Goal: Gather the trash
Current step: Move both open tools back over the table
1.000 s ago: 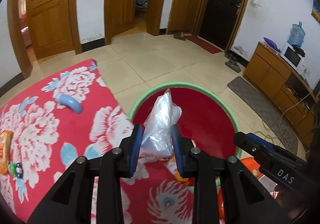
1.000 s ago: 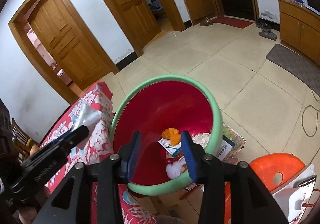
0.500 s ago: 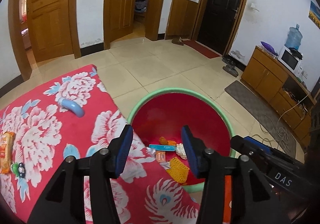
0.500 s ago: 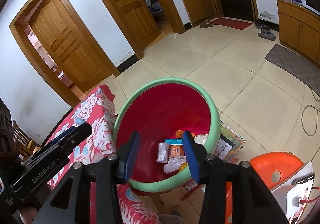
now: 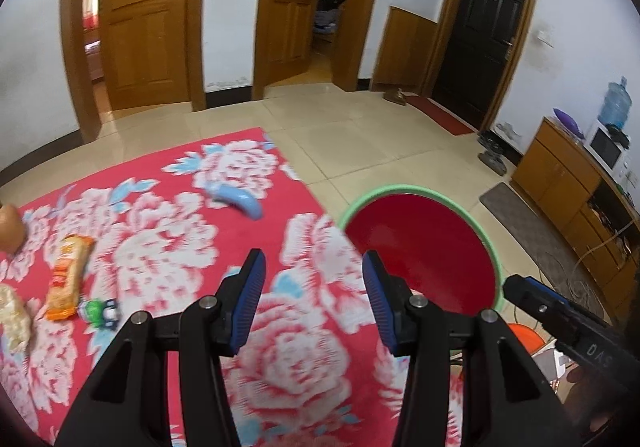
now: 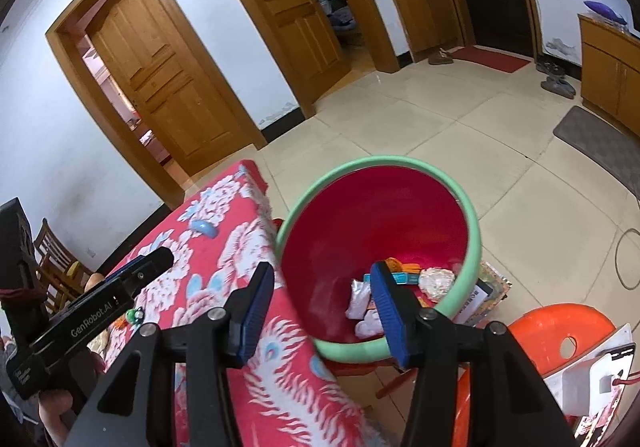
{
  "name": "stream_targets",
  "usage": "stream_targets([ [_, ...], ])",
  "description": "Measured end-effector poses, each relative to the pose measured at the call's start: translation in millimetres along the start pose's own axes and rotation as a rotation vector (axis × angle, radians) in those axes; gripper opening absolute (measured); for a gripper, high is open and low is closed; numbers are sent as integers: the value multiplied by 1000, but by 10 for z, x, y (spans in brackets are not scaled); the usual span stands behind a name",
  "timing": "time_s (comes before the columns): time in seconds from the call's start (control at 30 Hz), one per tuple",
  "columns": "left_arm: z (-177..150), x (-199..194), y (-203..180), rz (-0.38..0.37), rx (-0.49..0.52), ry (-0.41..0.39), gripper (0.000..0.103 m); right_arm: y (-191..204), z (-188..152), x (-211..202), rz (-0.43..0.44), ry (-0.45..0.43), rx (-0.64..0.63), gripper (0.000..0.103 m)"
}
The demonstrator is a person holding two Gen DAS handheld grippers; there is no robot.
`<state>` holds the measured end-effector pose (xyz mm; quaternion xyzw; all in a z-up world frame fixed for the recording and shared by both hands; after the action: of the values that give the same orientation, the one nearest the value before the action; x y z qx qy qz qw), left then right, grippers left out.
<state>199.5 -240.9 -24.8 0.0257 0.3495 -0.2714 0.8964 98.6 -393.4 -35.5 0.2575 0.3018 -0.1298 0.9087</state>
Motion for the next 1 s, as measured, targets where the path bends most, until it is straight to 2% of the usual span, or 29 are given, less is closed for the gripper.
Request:
stream_targets([
  [0.53,-77,-613,1187,174,-136,-49,50,776,-151,-148,70,6,-135,54],
  [1.0,-378,-974,2224,347,-230,-44,50,1684,-340,34,163,62,-277,55],
])
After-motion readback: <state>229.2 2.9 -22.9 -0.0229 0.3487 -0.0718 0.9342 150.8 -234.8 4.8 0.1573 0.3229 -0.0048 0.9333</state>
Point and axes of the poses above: each gripper's, at about its wrist camera, not at the fingertips, and x roughly the way its jaws point, y to its left, z to its top, the point moved 7 cm from there along x, roughly the way its jaws point, and after that the axes turned 3 degrees about -y, right-handed, at the moved point
